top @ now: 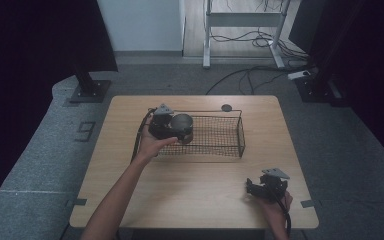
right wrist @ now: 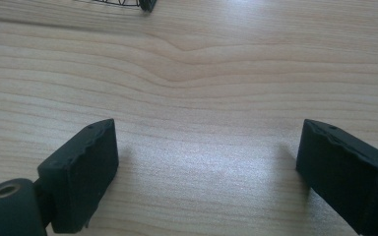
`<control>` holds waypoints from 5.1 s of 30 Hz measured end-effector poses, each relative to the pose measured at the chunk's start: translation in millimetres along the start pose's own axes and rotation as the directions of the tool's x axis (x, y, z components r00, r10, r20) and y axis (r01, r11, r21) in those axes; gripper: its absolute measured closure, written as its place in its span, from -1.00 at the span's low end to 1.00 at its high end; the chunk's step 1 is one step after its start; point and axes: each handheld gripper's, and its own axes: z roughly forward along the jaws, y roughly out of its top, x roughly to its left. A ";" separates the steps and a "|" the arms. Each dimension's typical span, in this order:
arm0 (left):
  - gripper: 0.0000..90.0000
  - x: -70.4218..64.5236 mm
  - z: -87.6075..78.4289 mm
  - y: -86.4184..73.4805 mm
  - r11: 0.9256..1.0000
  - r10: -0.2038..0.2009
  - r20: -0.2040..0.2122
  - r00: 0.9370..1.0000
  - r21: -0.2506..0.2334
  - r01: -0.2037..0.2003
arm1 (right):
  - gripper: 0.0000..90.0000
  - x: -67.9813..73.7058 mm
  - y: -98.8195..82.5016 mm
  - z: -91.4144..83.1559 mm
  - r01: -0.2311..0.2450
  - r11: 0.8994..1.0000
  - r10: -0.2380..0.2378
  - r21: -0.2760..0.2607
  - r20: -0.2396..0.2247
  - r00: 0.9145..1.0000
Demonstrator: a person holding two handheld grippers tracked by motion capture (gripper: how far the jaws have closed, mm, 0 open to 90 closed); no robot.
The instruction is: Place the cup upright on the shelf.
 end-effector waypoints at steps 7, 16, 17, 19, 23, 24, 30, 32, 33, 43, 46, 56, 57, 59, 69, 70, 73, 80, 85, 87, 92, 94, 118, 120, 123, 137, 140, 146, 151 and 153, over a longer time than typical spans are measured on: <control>-0.67 7.5 5.8 1.0 1.000 -0.005 -0.015 1.000 0.015 0.005 | -0.81 0.0 0.0 0.0 0.000 1.000 0.000 0.000 0.000 1.000; -0.67 16.8 15.6 -1.5 0.999 -0.027 -0.016 1.000 0.026 0.027 | -0.81 0.0 0.0 0.0 0.000 1.000 0.000 0.000 0.000 1.000; -0.67 17.0 17.6 -2.4 0.999 -0.027 -0.017 0.999 0.030 0.028 | -0.81 0.0 0.0 0.0 0.000 1.000 0.000 0.000 0.000 1.000; -0.67 17.0 22.0 -4.0 0.999 -0.024 -0.021 0.999 0.039 0.025 | -0.81 0.0 0.0 0.0 0.000 1.000 0.000 0.000 0.000 1.000; -0.67 18.6 29.9 -6.5 0.998 -0.031 -0.021 0.999 0.054 0.032 | -0.81 0.0 0.0 0.0 0.000 1.000 0.000 0.000 0.000 1.000; -0.67 19.3 31.7 -7.2 0.998 -0.033 -0.021 0.999 0.057 0.034 | -0.81 0.0 0.0 0.0 0.000 1.000 0.000 0.000 0.000 1.000; -0.67 24.7 40.9 -14.0 0.995 -0.053 -0.026 0.998 0.082 0.055 | -0.81 0.0 0.0 0.0 0.000 1.000 0.000 0.000 0.000 1.000; -0.67 26.2 42.8 -16.0 0.994 -0.058 -0.028 0.998 0.087 0.060 | -0.81 0.0 0.0 0.0 0.000 1.000 0.000 0.000 0.000 1.000; -0.67 26.9 43.6 -16.9 0.994 -0.061 -0.028 0.998 0.091 0.063 | -0.81 0.0 0.0 0.0 0.000 1.000 0.000 0.000 0.000 1.000; -0.67 30.8 53.1 -23.7 0.987 -0.093 -0.040 0.995 0.131 0.097 | -0.81 0.0 0.0 0.0 0.000 1.000 0.000 0.000 0.000 1.000; -0.67 30.6 56.0 -25.5 0.984 -0.102 -0.039 0.994 0.143 0.107 | -0.81 0.0 0.0 0.0 0.000 1.000 0.000 0.000 0.000 1.000; -0.67 30.4 62.1 -28.6 0.977 -0.123 -0.043 0.991 0.170 0.129 | -0.81 0.0 0.0 0.0 0.000 1.000 0.000 0.000 0.000 1.000; -0.67 30.4 62.6 -28.8 0.976 -0.124 -0.046 0.991 0.172 0.130 | -0.81 0.0 0.0 0.0 0.000 1.000 0.000 0.000 0.000 1.000; -0.67 30.9 63.4 -29.4 0.975 -0.129 -0.050 0.990 0.177 0.136 | -0.81 0.0 0.0 0.0 0.000 1.000 0.000 0.000 0.000 1.000; -0.68 33.4 68.3 -32.2 0.965 -0.159 -0.071 0.985 0.200 0.170 | -0.81 0.0 0.0 0.0 0.000 1.000 0.000 0.000 0.000 1.000; -0.68 33.5 68.9 -32.6 0.964 -0.160 -0.072 0.985 0.203 0.171 | -0.81 0.0 0.0 0.0 0.000 1.000 0.000 0.000 0.000 1.000; -0.68 33.7 70.9 -33.4 0.962 -0.161 -0.075 0.984 0.210 0.173 | -0.81 0.0 0.0 0.0 0.000 1.000 0.000 0.000 0.000 1.000; -0.68 30.4 71.3 -32.6 0.961 -0.146 -0.098 0.984 0.222 0.165 | -0.81 0.0 0.0 0.0 0.000 1.000 0.000 0.000 0.000 1.000; -0.70 31.7 69.8 -33.0 0.957 -0.155 -0.102 0.983 0.233 0.175 | -0.81 0.0 0.0 0.0 0.000 1.000 0.000 0.000 0.000 1.000; -0.72 31.8 68.3 -32.6 0.958 -0.163 -0.101 0.981 0.223 0.182 | -0.81 0.0 0.0 0.0 0.000 1.000 0.000 0.000 0.000 1.000; -0.73 31.4 63.9 -30.3 0.963 -0.160 -0.102 0.982 0.203 0.178 | -0.81 0.0 0.0 -0.1 0.000 1.000 0.000 0.000 0.000 1.000; -0.74 31.0 60.7 -28.7 0.967 -0.158 -0.100 0.982 0.187 0.174 | -0.81 0.0 0.0 -0.1 0.000 1.000 0.000 0.000 0.000 1.000; -0.69 17.4 -10.5 -22.0 0.995 -0.098 -0.037 0.994 -0.009 0.098 | -0.81 0.0 0.0 0.0 0.000 1.000 0.000 0.000 0.000 1.000; -0.69 15.6 -14.4 -25.5 0.996 -0.090 -0.034 0.995 -0.015 0.090 | -0.81 0.0 0.0 0.0 0.000 1.000 0.000 0.000 0.000 1.000; -0.69 12.4 -19.8 -31.4 0.996 -0.083 -0.027 0.996 -0.021 0.082 | -0.81 0.1 0.0 0.0 0.000 1.000 0.000 0.000 0.000 1.000; -0.68 -8.6 -54.3 -78.8 0.998 -0.049 0.016 0.999 -0.048 0.050 | -0.81 0.2 0.1 -0.1 -0.002 1.000 0.002 0.001 0.000 1.000; -0.68 -12.4 -59.6 -93.2 0.998 -0.047 0.027 0.999 -0.044 0.048 | -0.81 0.2 0.1 -0.1 -0.002 1.000 0.002 0.001 0.000 1.000; -0.67 -19.7 -60.6 -117.5 0.999 -0.049 0.031 0.998 -0.012 0.050 | -0.81 0.2 0.0 -0.2 -0.002 1.000 0.002 0.001 0.000 1.000; -0.68 -27.8 -64.0 -131.9 0.999 -0.035 0.035 0.999 0.006 0.035 | -0.81 0.2 0.0 -0.2 -0.002 1.000 0.002 0.001 0.000 1.000; -0.68 -28.3 -67.2 -138.6 0.999 -0.041 0.035 0.999 0.004 0.041 | -0.81 0.2 0.0 -0.2 -0.002 1.000 0.002 0.001 0.000 1.000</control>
